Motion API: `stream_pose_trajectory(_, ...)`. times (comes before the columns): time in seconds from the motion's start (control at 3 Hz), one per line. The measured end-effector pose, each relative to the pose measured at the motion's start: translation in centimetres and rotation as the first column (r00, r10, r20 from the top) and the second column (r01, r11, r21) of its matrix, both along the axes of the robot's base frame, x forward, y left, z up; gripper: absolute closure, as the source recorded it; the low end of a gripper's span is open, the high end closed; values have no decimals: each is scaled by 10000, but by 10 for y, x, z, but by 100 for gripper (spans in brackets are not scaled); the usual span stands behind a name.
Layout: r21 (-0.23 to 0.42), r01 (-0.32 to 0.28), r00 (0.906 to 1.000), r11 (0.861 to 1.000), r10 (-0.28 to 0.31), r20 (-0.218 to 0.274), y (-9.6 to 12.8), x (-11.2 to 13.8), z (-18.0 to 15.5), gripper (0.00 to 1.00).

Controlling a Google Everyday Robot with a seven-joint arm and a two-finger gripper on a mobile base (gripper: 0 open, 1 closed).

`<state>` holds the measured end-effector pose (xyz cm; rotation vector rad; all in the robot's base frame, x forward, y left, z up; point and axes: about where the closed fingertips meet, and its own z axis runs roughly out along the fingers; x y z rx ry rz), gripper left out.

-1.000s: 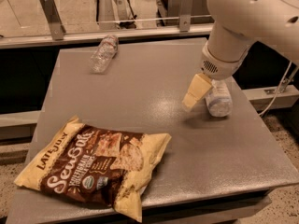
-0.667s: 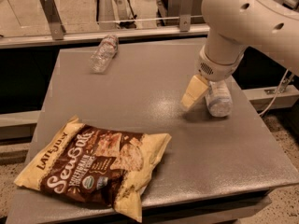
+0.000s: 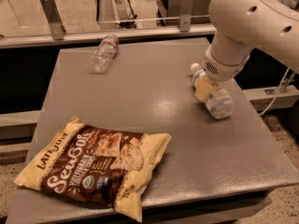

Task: Move blue plastic bottle near brown chip bag

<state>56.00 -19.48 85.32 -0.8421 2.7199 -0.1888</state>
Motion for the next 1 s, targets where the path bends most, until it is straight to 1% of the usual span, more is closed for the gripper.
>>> stream_pose_trajectory(0.33, 312, -176, 9993, 9994, 165, 323, -3, -3, 18, 71)
stream_pose_trajectory(0.67, 791, -777, 9958, 9938, 735, 552, 2, -4, 30, 93)
stream_pose_trajectory(1.0, 1397, -2020, 9779, 9694, 1918, 828, 15, -1, 42, 100)
